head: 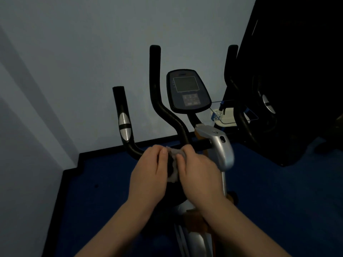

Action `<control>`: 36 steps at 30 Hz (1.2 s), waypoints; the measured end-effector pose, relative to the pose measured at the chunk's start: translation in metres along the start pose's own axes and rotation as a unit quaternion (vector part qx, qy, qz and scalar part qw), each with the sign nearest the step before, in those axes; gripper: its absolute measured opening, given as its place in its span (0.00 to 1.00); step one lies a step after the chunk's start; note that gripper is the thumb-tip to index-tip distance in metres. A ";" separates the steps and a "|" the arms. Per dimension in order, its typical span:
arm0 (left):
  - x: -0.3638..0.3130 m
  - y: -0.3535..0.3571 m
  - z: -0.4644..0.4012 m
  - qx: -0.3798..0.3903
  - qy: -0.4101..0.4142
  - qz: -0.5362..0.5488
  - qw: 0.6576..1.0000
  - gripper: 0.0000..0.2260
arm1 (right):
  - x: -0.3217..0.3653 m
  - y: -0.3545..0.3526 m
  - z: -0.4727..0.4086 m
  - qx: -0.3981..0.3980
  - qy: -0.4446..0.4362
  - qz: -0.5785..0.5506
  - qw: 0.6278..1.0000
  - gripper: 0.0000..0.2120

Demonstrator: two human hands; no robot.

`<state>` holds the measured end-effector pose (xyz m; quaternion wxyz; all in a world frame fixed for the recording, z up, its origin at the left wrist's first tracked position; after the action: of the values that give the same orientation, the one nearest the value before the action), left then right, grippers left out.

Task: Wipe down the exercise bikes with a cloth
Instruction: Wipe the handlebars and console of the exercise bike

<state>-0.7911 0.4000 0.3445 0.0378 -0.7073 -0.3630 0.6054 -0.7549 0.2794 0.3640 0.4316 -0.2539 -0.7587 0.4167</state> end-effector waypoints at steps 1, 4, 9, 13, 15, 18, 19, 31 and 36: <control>-0.001 0.000 0.000 -0.001 0.003 -0.006 1.000 0.11 | -0.001 0.000 0.003 -0.010 -0.005 0.002 1.000 0.10; -0.007 -0.003 0.000 -0.009 0.025 -0.033 0.999 0.09 | -0.017 0.007 0.040 0.023 0.013 -0.061 0.998 0.06; -0.012 -0.005 -0.002 -0.021 0.040 -0.063 0.997 0.07 | -0.060 -0.023 0.037 -0.009 0.088 -0.235 0.968 0.14; -0.018 -0.007 -0.005 -0.018 0.044 -0.123 0.991 0.11 | -0.040 -0.057 -0.037 -0.087 -0.001 -0.186 0.979 0.14; -0.019 -0.006 -0.011 -0.001 0.037 -0.148 0.988 0.14 | -0.029 -0.031 -0.062 -0.037 -0.018 -0.140 0.989 0.08; -0.016 -0.002 -0.023 0.026 0.015 -0.162 0.986 0.16 | -0.030 0.001 -0.050 -0.021 -0.050 -0.144 0.988 0.05; -0.014 -0.001 -0.024 0.033 0.010 -0.163 0.986 0.16 | -0.036 0.005 -0.037 -0.036 -0.055 -0.144 0.987 0.06; 0.002 0.000 -0.022 0.025 -0.023 -0.119 0.992 0.12 | -0.032 -0.004 -0.094 -0.096 0.002 -0.110 0.989 0.04; 0.002 -0.002 -0.023 0.018 -0.024 -0.113 0.993 0.11 | -0.061 0.011 -0.020 -0.069 0.026 -0.152 0.986 0.04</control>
<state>-0.7716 0.4109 0.3498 0.1102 -0.6465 -0.4301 0.6204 -0.7067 0.2484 0.3337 0.4909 -0.1758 -0.8039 0.2860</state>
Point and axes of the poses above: each hand's wrist, its own z-axis away from the middle knuckle, its own y-axis out of the palm, x = y × z, the point moved 10 cm from there along -z, towards the middle knuckle, and after that the axes turned 1 degree about x, right-handed, at the moved point
